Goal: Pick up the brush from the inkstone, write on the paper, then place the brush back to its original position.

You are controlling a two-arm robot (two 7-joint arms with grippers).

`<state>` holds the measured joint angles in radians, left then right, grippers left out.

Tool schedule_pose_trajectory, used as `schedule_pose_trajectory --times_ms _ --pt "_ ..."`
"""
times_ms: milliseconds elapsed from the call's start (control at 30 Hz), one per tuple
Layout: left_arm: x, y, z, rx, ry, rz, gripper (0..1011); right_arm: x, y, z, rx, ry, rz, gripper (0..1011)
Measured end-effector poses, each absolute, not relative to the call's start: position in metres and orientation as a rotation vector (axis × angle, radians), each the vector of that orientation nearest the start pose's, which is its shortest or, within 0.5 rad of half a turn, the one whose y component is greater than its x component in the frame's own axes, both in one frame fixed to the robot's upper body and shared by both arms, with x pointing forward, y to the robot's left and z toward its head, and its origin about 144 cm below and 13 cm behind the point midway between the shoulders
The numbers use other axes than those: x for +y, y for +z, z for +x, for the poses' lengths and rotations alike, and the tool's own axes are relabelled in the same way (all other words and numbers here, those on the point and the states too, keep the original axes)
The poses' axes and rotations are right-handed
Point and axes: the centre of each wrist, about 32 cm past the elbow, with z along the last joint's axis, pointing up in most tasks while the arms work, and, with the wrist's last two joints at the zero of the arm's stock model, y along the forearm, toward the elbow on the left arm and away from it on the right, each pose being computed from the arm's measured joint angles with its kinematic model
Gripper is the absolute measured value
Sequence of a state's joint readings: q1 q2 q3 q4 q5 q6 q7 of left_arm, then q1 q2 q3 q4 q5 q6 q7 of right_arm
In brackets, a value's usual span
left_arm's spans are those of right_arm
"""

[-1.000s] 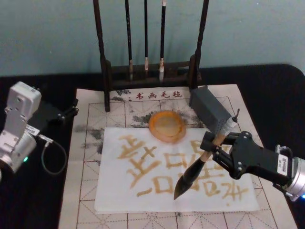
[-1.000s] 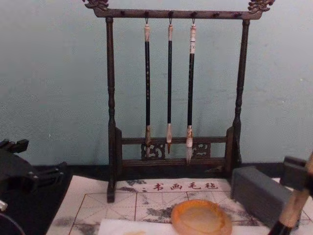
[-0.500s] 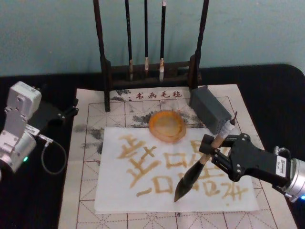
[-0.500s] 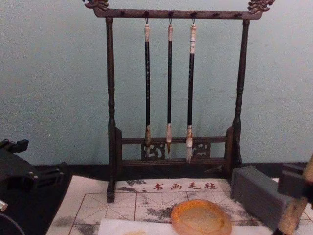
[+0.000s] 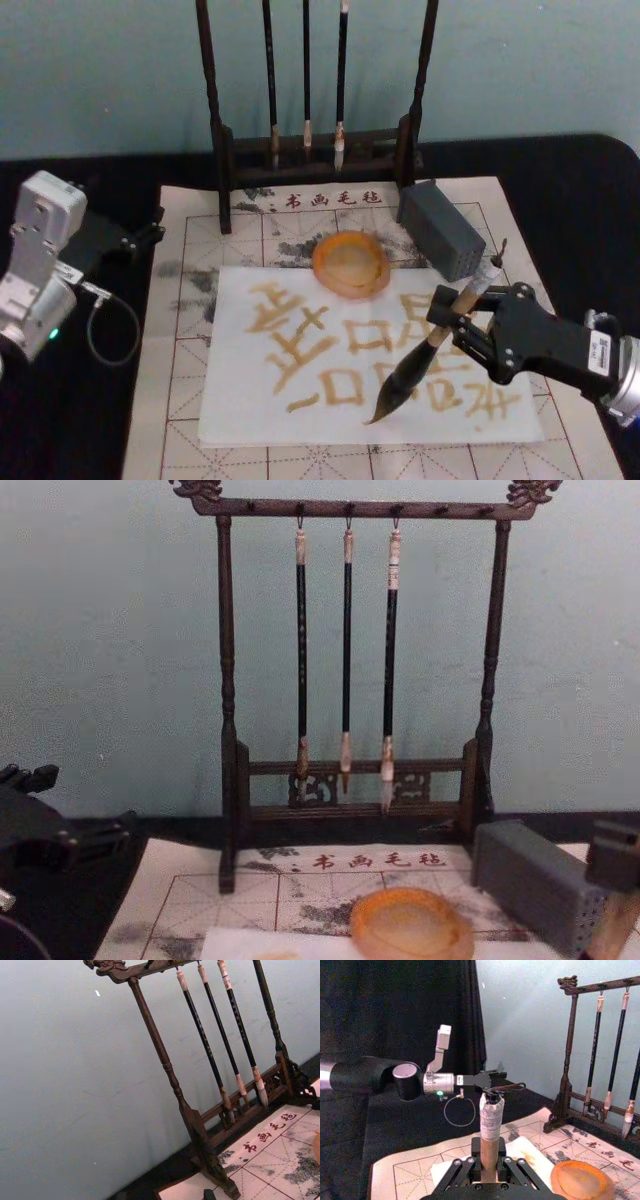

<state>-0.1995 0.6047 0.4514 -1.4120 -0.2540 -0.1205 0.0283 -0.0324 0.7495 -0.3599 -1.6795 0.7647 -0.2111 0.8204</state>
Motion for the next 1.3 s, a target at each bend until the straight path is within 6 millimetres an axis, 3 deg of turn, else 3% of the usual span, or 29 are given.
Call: schedule_pose_trajectory --times_ms 1300 --pt "0.31 1.14 0.489 -0.285 1.248 0.304 1001 -0.342 1.168 0.418 -0.018 -0.459 0.037 184"
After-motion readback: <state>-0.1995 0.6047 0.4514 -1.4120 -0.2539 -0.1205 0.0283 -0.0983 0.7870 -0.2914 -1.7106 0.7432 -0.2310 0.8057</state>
